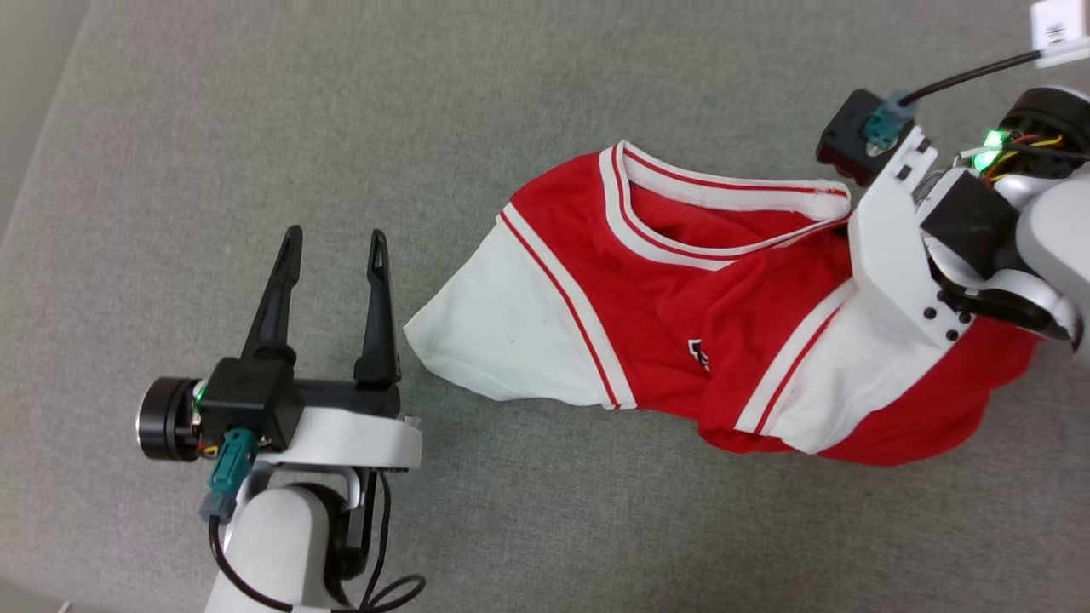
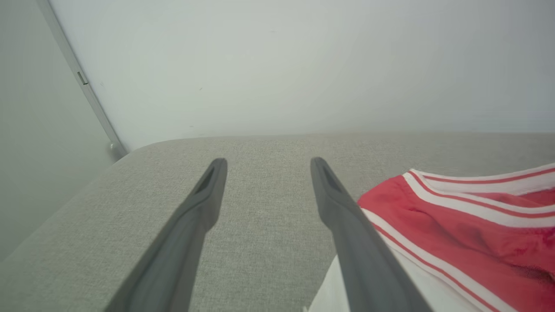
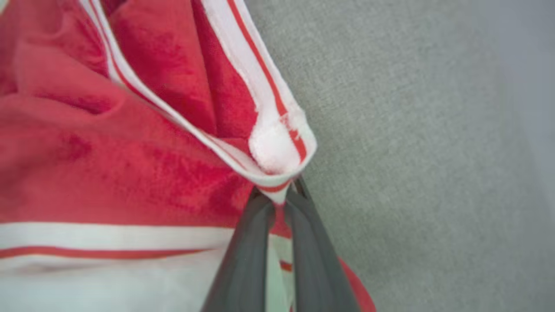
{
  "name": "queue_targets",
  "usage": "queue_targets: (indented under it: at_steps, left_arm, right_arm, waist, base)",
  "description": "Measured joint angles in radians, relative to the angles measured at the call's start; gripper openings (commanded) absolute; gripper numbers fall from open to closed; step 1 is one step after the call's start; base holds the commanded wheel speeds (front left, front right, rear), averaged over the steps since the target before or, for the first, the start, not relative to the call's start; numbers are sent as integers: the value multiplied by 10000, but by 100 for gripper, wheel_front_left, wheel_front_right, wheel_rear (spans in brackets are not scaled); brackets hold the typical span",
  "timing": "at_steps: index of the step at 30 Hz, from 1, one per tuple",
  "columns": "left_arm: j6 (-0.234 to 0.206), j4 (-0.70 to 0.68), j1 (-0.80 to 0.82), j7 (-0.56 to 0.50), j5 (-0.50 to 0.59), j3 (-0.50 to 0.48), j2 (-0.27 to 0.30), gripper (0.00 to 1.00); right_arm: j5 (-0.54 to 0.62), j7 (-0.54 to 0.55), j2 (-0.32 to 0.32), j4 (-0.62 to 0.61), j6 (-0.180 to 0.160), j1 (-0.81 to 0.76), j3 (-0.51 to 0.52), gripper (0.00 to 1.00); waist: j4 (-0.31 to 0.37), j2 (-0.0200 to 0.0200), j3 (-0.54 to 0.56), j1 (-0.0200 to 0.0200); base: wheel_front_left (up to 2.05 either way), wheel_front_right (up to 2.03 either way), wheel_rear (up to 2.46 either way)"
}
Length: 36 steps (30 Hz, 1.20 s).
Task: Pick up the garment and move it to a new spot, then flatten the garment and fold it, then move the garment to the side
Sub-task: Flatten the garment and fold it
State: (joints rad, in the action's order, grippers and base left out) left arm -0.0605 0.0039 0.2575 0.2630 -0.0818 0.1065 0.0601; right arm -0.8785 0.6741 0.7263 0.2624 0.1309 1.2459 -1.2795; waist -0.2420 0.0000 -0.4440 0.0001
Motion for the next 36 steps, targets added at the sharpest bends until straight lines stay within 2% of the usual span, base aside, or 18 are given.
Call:
queue_targets:
  at_steps: [5, 11, 18, 23, 27, 30, 36]
  left_arm:
    - [105, 50, -400, 0, 86, -182, -21, 100]
    - [159, 36, -930, 0, 121, -349, -42, 100]
    - [169, -4, -1340, 0, 148, -566, -63, 100]
    - [201, -82, -1383, 0, 163, -577, -73, 100]
    - [251, -123, -1297, 0, 153, -487, -79, 100]
    - [249, -153, -1170, 0, 69, -412, -81, 100]
    - [209, -226, -645, 0, -130, -205, -86, 100]
  right_arm:
    - [-111, -1390, 579, -731, 2, 18, 4, 0]
    - [-355, -2376, 1885, -2008, 2, -373, 180, 0]
    - [-838, -2690, 3678, -3214, 2, -1280, 1484, 0]
    - [-1007, -2270, 4546, -3252, 2, -1715, 2652, 0]
    - [-706, -1588, 4696, -2861, 2, -1815, 3296, 0]
    - [-255, -1039, 4556, -2330, 2, -1711, 3676, 0]
    - [1179, -278, 3244, -562, 2, -779, 4046, 0]
  waist:
    - [284, 0, 677, -1]
    - [728, 0, 1400, -1]
    - [1302, 0, 1865, -1]
    - [1488, 0, 1857, -2]
    - [1438, 0, 1624, -3]
    - [1326, 0, 1377, -2]
    - [1000, 0, 665, -2]
  base:
    - [0, 0, 0]
    - [0, 0, 0]
    - [0, 0, 0]
    - [0, 0, 0]
    - [0, 0, 0]
    - [0, 0, 0]
    - [0, 0, 0]
